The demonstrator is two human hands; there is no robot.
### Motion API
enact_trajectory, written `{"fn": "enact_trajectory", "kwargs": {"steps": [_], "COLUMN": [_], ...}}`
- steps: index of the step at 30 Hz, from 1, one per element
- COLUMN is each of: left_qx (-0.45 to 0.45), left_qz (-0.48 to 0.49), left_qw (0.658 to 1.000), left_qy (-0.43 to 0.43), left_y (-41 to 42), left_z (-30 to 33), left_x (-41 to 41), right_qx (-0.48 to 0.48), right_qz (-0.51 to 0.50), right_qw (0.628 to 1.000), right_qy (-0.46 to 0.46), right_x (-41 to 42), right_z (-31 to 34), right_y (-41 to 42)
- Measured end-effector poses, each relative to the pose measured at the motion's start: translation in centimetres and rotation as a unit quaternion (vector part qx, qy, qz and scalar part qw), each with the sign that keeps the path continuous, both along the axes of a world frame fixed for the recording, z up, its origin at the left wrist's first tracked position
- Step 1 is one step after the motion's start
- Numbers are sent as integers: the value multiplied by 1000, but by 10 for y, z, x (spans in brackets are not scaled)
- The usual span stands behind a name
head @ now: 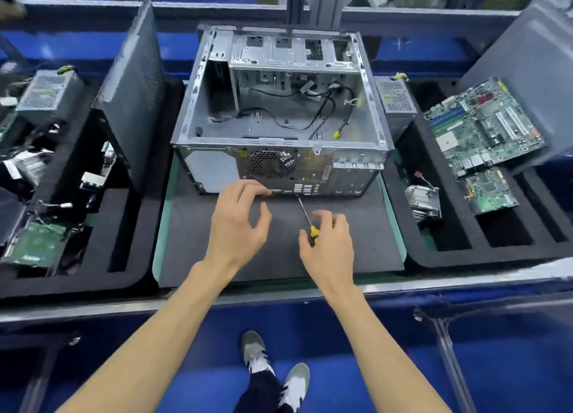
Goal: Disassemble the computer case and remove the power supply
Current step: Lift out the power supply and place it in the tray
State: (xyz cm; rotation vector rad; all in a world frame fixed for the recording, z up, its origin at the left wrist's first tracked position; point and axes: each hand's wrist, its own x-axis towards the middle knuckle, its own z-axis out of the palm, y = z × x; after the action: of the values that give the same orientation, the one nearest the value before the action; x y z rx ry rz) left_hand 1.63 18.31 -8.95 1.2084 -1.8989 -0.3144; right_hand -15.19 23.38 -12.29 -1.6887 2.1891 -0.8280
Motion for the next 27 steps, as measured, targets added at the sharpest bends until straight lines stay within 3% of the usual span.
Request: {"fn": "enact_trajectory", "kwargs": {"steps": [4,7,14,16,18,21,24,27], "left_qx": [125,133,28,109,241,263,282,366], "left_qz": [13,24,72,58,-2,-62,-57,-64], "left_qw": [992,991,996,988,957,931,907,886], "left_qy": [-25,-9,44,98,163,245,309,278], "left_y": [17,25,-1,-11,-17,-22,-34,-44], "left_z": [-20,-20,41,60,76,97,110,114], "left_x": [4,5,12,11,7,4,7,10], "right_qx": [88,80,70,49,35,31,0,17], "right_qz": [12,24,124,128,112,108,120,130], "right_qw": [994,996,964,943,917,881,863,893], "right_qy": [65,-22,-223,-302,-380,-459,-491,-429], "right_x": [0,1,28,42,53,61,66,69], "right_z": [-4,7,46,60,76,100,121,139], "right_y": [-2,-5,-6,-8,-14,-29,-46,-62]}}
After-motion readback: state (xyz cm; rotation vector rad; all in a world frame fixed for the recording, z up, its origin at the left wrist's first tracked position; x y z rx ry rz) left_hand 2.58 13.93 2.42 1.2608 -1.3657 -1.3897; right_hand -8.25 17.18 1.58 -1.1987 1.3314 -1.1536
